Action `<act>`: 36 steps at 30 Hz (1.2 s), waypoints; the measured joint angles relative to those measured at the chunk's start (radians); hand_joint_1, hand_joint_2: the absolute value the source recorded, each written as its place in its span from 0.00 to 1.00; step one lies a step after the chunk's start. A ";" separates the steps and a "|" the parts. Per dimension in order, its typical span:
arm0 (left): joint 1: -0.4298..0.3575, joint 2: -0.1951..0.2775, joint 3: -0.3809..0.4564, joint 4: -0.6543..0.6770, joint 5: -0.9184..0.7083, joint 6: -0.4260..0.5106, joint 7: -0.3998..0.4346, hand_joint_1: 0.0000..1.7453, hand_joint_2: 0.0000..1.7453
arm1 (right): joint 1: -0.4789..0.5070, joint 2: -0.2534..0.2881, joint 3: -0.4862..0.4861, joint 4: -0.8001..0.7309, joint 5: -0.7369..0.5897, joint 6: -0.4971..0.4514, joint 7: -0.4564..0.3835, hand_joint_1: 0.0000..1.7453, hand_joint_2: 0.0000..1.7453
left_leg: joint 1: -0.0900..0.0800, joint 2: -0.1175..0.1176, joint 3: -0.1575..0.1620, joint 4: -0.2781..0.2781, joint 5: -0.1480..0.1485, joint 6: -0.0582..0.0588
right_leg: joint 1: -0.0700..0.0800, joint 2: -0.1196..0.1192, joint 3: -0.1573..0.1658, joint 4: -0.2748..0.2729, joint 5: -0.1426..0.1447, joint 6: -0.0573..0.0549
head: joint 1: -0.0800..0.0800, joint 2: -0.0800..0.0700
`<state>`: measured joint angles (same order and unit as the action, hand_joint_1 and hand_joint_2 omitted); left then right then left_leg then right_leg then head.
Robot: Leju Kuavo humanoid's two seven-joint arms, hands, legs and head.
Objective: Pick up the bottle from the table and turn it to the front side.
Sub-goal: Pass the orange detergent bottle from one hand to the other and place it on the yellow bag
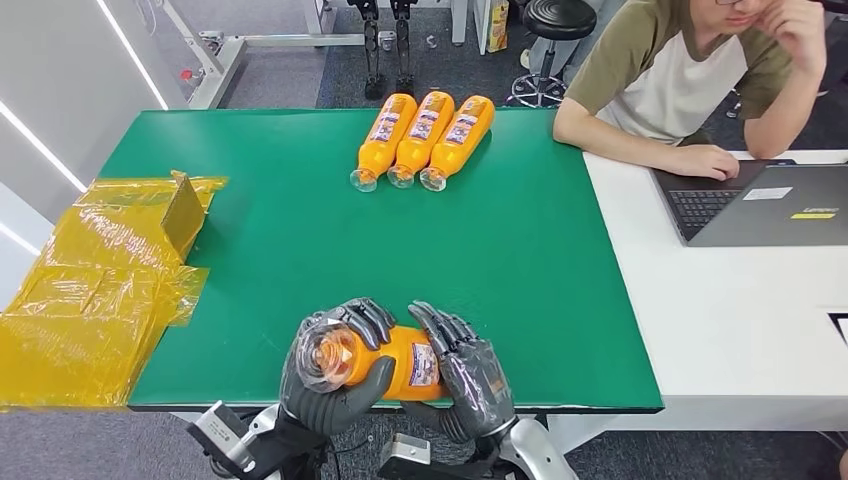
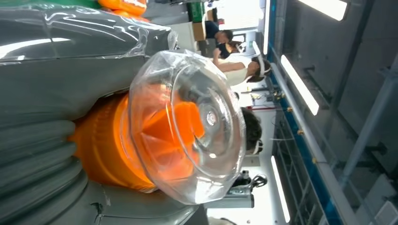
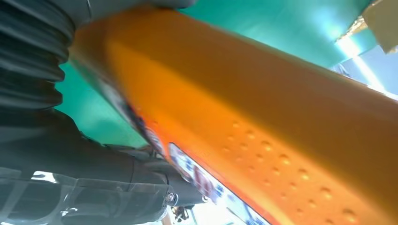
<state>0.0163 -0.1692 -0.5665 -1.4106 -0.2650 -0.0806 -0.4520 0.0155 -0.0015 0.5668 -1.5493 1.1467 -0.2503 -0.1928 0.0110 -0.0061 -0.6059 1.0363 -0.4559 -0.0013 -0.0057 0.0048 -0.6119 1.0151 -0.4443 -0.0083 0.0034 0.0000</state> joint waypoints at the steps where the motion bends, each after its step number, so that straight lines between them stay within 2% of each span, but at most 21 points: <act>1: 0.000 0.000 0.001 -0.002 -0.009 0.008 0.000 1.00 1.00 | 0.003 0.001 0.000 0.000 -0.001 -0.003 0.000 0.00 1.00 | 0.000 0.000 0.000 0.000 0.000 0.000 | 0.000 0.000 0.000 0.000 0.000 0.000 | 0.000 0.000; 8: 0.000 0.005 0.064 -0.035 -0.070 0.117 0.034 1.00 1.00 | 0.030 0.003 -0.002 -0.026 -0.038 -0.060 -0.014 0.00 1.00 | 0.000 0.000 0.000 0.000 0.000 0.000 | 0.000 0.000 0.000 0.000 0.000 0.000 | 0.000 0.000; 11: -0.004 0.008 0.109 -0.043 -0.129 0.220 0.060 1.00 1.00 | 0.041 0.003 -0.003 -0.032 -0.037 -0.063 -0.018 0.00 1.00 | 0.000 0.000 0.000 0.000 0.000 0.000 | 0.000 0.000 0.000 0.000 0.000 0.000 | 0.000 0.000; 15: -0.018 0.019 0.176 -0.058 -0.355 0.439 0.122 1.00 1.00 | 0.047 0.003 -0.002 -0.032 -0.041 -0.056 -0.028 0.00 1.00 | 0.000 0.000 0.000 0.000 0.000 0.000 | 0.000 0.001 0.000 0.001 0.000 0.000 | 0.000 0.000; 18: -0.028 0.039 0.221 -0.076 -0.592 0.537 0.184 1.00 1.00 | 0.042 0.003 -0.001 -0.030 -0.067 -0.048 -0.042 0.00 1.00 | 0.000 0.000 0.000 0.000 0.000 0.000 | 0.000 0.000 0.000 0.001 0.000 0.000 | 0.000 0.000; 23: -0.078 0.099 0.276 -0.065 -0.866 0.552 0.278 1.00 1.00 | 0.009 0.003 0.008 -0.019 -0.130 -0.040 -0.074 0.00 1.00 | 0.000 0.000 0.000 0.000 0.001 -0.001 | 0.000 0.000 0.000 0.001 0.000 0.000 | 0.000 0.000; 27: -0.162 0.172 0.298 0.027 -1.004 0.571 0.323 1.00 1.00 | -0.023 0.003 0.019 -0.007 -0.212 -0.041 -0.100 0.00 1.00 | 0.000 0.000 0.000 0.000 0.003 -0.002 | 0.000 0.000 0.000 0.002 0.001 -0.001 | 0.000 0.000; 32: -0.331 0.245 0.293 0.272 -1.090 0.574 0.311 1.00 1.00 | -0.064 0.003 0.037 0.022 -0.279 -0.075 -0.110 0.00 1.00 | 0.000 0.000 0.000 0.000 0.006 -0.003 | 0.000 0.000 -0.001 0.002 0.003 -0.003 | 0.000 0.000; 36: -0.498 0.269 0.257 0.520 -1.137 0.505 0.304 1.00 1.00 | -0.084 0.003 0.051 0.037 -0.316 -0.104 -0.113 0.00 1.00 | 0.000 0.000 -0.001 0.000 0.007 -0.003 | 0.000 0.000 -0.002 0.002 0.006 -0.004 | 0.000 0.000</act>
<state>-0.4821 0.0998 -0.3098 -0.8909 -1.4025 0.4246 -0.1483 -0.0684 0.0019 0.6174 -1.5121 0.8308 -0.3545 -0.3059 0.0113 -0.0061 -0.6069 1.0363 -0.4487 -0.0045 -0.0055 0.0050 -0.6143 1.0174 -0.4388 -0.0118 0.0035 0.0000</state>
